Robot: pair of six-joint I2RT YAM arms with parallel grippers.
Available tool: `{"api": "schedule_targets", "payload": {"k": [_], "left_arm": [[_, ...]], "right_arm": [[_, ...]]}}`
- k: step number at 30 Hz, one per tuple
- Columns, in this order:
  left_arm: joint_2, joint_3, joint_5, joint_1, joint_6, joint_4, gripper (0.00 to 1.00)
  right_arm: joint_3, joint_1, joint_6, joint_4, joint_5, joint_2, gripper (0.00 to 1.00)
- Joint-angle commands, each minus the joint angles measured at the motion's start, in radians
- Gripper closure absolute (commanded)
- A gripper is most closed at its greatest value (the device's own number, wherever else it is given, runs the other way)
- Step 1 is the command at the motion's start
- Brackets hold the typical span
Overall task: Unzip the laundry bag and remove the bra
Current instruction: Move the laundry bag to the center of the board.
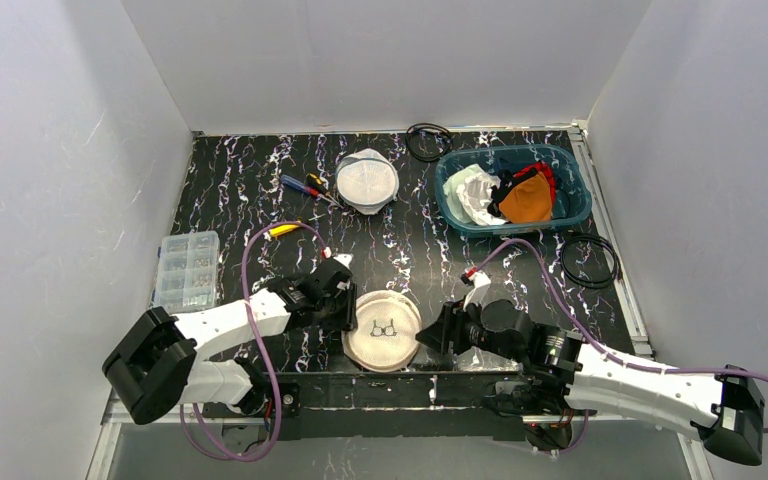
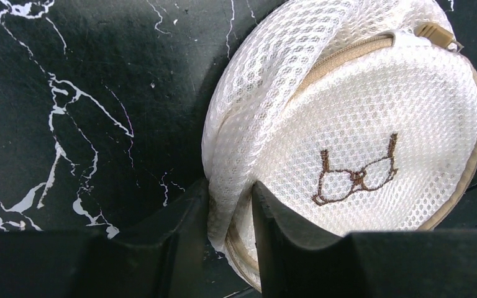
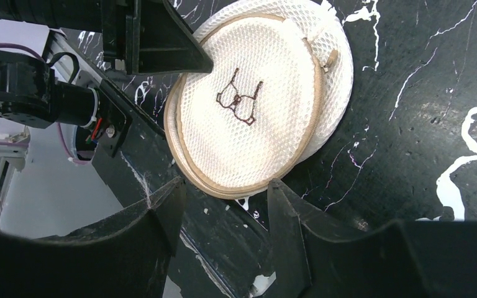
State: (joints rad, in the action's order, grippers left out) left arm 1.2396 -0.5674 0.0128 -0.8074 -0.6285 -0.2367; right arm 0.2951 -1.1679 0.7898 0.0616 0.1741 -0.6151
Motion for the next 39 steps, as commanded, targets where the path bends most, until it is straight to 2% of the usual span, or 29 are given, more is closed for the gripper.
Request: {"api": "schedule_targets", "payload": {"k": [1,7,14,22,30,39], "left_arm": [[-0.004,0.021,-0.013,0.005,-0.009,0.007,0.73],[-0.044,0.042,-0.004,0.006,-0.045,0.039,0.84],[-0.07,0.02,0.052,0.006,-0.09,0.051,0.93],[-0.008,-0.014,0.163,0.019,-0.152,0.069,1.0],[0.096,-0.082,0.217,0.057,-0.227,0.152,1.0],[0.201,-0.149,0.215,0.129,-0.262,0.205,1.0]], "right_arm": [[-0.008,-0.005,0.008,-0.007,0.008,0.018,0.42],[-0.007,-0.005,0.01,-0.003,0.014,0.023,0.42],[-0.01,-0.006,0.015,0.036,0.034,0.063,0.43],[-0.009,-0.005,0.023,0.102,0.085,0.142,0.45],[-0.03,-0.005,0.038,0.117,0.09,0.159,0.46],[0.019,-0.004,-0.019,0.152,0.153,0.087,0.44]]}}
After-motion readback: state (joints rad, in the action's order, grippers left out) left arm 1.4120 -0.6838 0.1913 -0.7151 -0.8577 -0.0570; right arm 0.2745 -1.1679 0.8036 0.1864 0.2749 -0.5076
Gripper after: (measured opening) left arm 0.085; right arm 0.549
